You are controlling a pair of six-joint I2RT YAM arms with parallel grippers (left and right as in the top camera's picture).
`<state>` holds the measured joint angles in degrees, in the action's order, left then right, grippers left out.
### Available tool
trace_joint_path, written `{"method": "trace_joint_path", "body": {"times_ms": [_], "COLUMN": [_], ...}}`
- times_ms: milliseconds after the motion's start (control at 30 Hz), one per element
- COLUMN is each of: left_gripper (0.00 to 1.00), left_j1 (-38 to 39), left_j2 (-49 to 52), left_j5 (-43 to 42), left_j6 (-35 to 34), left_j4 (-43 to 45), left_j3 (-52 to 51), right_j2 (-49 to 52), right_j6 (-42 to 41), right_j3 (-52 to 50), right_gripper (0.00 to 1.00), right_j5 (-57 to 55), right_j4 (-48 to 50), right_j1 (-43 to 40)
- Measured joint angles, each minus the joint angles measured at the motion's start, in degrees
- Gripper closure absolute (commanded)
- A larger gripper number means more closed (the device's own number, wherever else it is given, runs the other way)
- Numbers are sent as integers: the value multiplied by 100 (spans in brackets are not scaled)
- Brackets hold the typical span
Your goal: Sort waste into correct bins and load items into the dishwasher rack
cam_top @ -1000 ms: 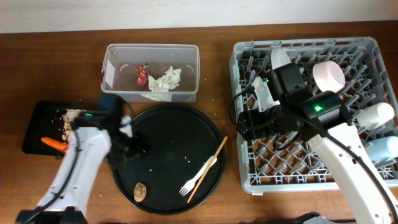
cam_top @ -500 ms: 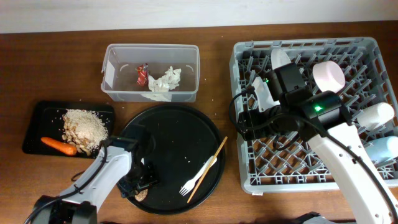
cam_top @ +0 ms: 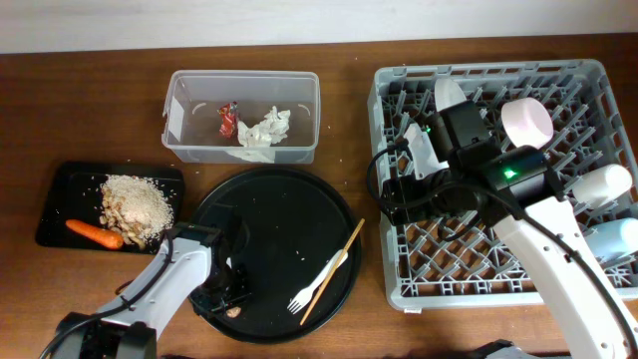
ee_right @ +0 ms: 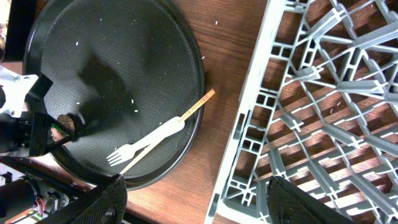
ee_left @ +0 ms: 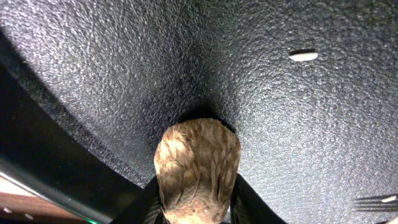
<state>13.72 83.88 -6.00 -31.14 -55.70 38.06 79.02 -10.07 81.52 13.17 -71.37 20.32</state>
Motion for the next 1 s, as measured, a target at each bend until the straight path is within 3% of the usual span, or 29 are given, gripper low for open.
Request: {"method": "trace_joint_path", "body": {"times_ms": [133, 267, 400, 733, 800, 900, 1000], "left_gripper": [84, 85, 85, 85, 84, 72, 69], "left_j1": [0, -37, -774, -3818, -4011, -4218, -4240], "left_j2": [2, 2, 0, 39, 247, 826, 1209], "left_j5": [4, 109, 896, 1401, 1416, 1419, 1416], "left_j6": [24, 160, 297, 457, 459, 479, 525], "left_j4": [4, 17, 439, 2133, 2260, 2404, 2522], "left_j3": [216, 1445, 2553, 2564, 2564, 2564, 2564], "right_j2": [0, 0, 0, 2, 2, 2, 2], "right_j6": [-4, -2, -7, -4, -4, -4, -4], "right_j3": [0, 0, 0, 0, 0, 0, 0], "right_gripper": [24, 24, 25, 24, 24, 24, 24], "right_j5": [0, 0, -2, 0, 0, -2, -2], "right_j4": [-9, -90, -109, -129, -127, -127, -127], "right_j1": [0, -2, -2, 0, -2, 0, 0]}}
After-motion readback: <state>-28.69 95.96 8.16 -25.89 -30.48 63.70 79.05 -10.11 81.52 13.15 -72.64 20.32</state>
